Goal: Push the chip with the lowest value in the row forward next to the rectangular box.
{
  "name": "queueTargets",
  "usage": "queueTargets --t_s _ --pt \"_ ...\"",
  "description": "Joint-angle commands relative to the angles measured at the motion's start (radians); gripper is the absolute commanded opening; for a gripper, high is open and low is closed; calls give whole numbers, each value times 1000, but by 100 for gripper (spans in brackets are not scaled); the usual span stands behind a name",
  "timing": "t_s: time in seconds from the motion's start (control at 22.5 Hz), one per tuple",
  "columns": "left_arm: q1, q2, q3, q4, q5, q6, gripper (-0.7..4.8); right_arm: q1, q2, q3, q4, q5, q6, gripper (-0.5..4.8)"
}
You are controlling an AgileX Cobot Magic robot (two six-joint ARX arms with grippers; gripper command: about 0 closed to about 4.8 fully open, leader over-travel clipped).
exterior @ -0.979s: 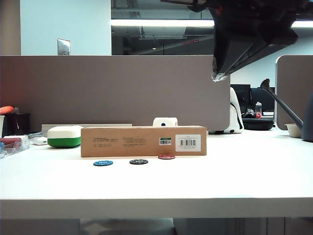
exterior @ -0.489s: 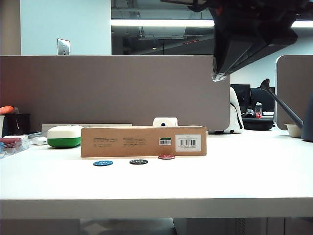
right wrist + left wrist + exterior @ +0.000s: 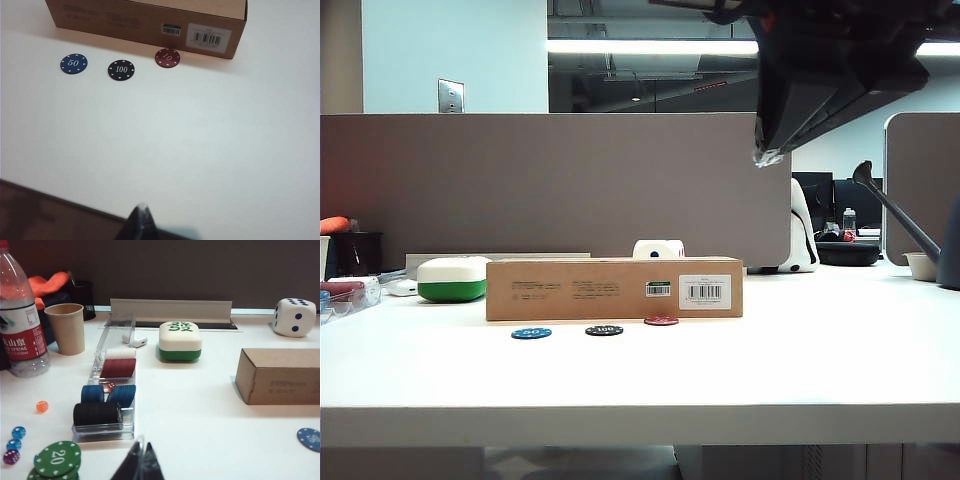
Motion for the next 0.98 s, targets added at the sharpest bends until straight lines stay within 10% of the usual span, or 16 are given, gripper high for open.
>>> queueTargets --t_s 0.04,0.98 --pt "0 0 4 20 4 -22 -5 2 -3 3 4 8 3 -5" --pt "0 0 4 20 4 -22 -5 2 -23 3 1 11 -8 -5"
